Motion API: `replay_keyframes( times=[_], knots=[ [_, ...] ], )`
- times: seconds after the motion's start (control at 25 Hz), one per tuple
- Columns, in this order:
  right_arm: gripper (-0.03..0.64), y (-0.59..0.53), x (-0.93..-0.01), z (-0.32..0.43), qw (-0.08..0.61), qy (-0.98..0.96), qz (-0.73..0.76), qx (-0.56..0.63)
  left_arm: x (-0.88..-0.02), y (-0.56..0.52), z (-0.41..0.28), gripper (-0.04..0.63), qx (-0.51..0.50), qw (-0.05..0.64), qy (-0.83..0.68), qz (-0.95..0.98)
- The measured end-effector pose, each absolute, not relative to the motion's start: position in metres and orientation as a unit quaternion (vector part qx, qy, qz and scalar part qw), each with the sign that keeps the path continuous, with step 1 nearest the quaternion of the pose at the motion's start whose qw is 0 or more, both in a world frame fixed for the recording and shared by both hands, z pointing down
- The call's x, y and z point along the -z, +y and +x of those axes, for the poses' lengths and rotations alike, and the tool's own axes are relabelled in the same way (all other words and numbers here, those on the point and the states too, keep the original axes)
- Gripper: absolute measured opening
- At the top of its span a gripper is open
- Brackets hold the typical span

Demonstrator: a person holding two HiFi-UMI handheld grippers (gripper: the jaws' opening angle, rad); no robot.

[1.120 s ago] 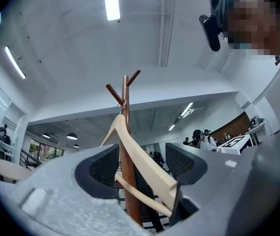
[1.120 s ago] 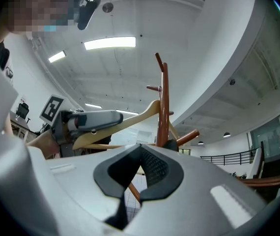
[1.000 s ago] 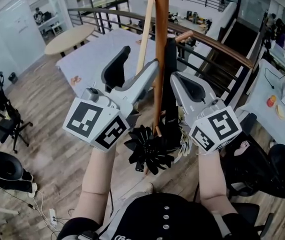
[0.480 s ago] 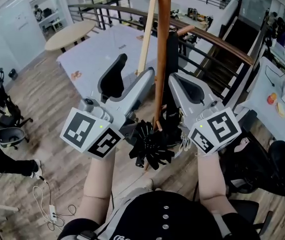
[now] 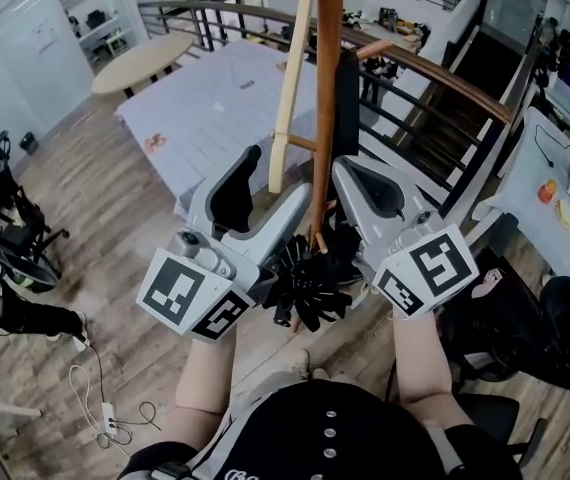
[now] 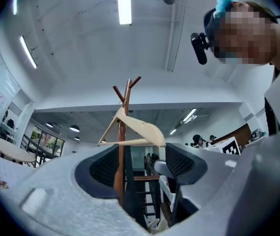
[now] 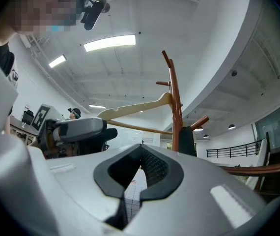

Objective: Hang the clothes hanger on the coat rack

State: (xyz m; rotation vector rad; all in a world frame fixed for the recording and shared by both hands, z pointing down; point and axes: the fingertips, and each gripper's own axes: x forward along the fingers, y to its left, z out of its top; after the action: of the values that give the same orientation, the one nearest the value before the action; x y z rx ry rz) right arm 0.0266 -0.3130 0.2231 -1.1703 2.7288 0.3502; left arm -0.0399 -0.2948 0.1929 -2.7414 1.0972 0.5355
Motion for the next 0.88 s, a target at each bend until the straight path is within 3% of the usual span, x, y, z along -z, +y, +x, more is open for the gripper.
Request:
replay_keyframes(
  times=[0.88],
  knots=[
    [0.002,-0.286,-0.291,0.025,0.056,0.915,-0.396,-0.055,-0.292,-0.285,-0.009,0.289,-0.097,0.005,0.356,-0.929]
  ],
)
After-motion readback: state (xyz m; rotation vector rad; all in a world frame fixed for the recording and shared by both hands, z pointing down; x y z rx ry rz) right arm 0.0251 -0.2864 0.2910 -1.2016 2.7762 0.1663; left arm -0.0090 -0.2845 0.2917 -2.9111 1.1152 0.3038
